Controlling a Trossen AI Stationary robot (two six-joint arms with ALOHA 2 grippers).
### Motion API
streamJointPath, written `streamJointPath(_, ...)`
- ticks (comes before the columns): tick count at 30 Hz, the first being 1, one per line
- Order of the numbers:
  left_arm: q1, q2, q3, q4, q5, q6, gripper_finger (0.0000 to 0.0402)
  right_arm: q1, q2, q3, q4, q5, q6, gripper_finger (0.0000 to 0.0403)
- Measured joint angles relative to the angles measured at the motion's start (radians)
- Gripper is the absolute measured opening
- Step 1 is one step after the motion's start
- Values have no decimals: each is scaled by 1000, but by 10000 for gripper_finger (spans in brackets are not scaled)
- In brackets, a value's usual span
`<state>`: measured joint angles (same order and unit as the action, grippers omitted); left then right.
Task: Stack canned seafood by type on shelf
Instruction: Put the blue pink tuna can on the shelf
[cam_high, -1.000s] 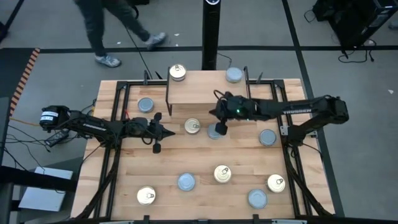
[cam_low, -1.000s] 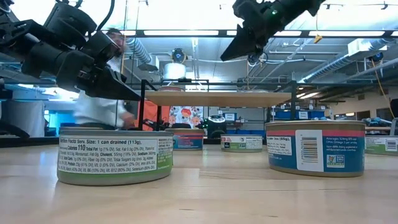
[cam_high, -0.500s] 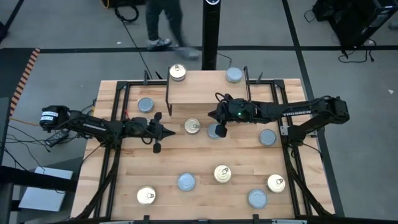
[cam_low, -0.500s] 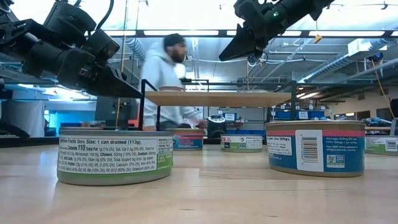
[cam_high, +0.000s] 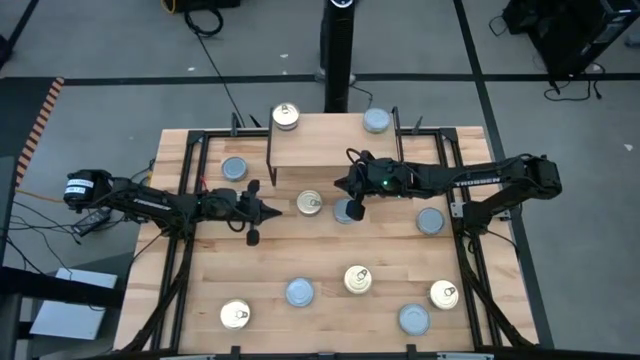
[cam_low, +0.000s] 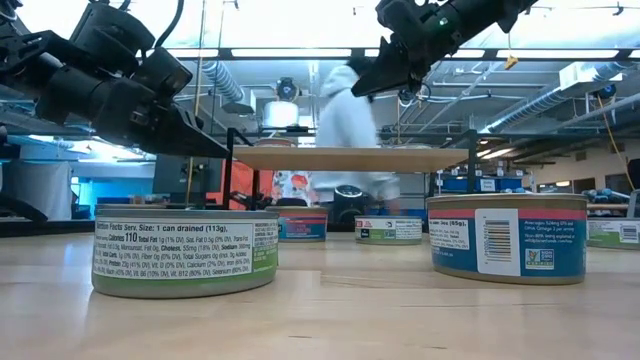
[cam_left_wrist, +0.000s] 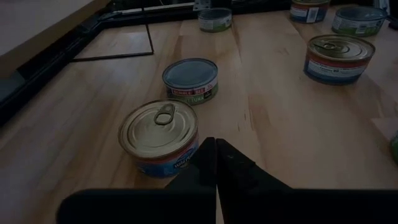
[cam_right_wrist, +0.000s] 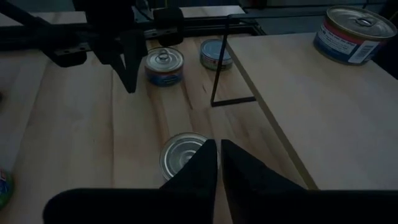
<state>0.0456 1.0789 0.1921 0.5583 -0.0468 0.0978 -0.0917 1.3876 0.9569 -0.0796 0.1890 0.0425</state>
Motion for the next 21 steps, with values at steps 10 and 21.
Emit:
streamJointPath(10, 0, 0, 0, -2, -3, -2, 1, 0, 0, 0, 0, 0, 0, 34)
streamJointPath(21, 0, 0, 0, -1, -3, -4, 1, 0, 0, 0, 0, 0, 0, 32)
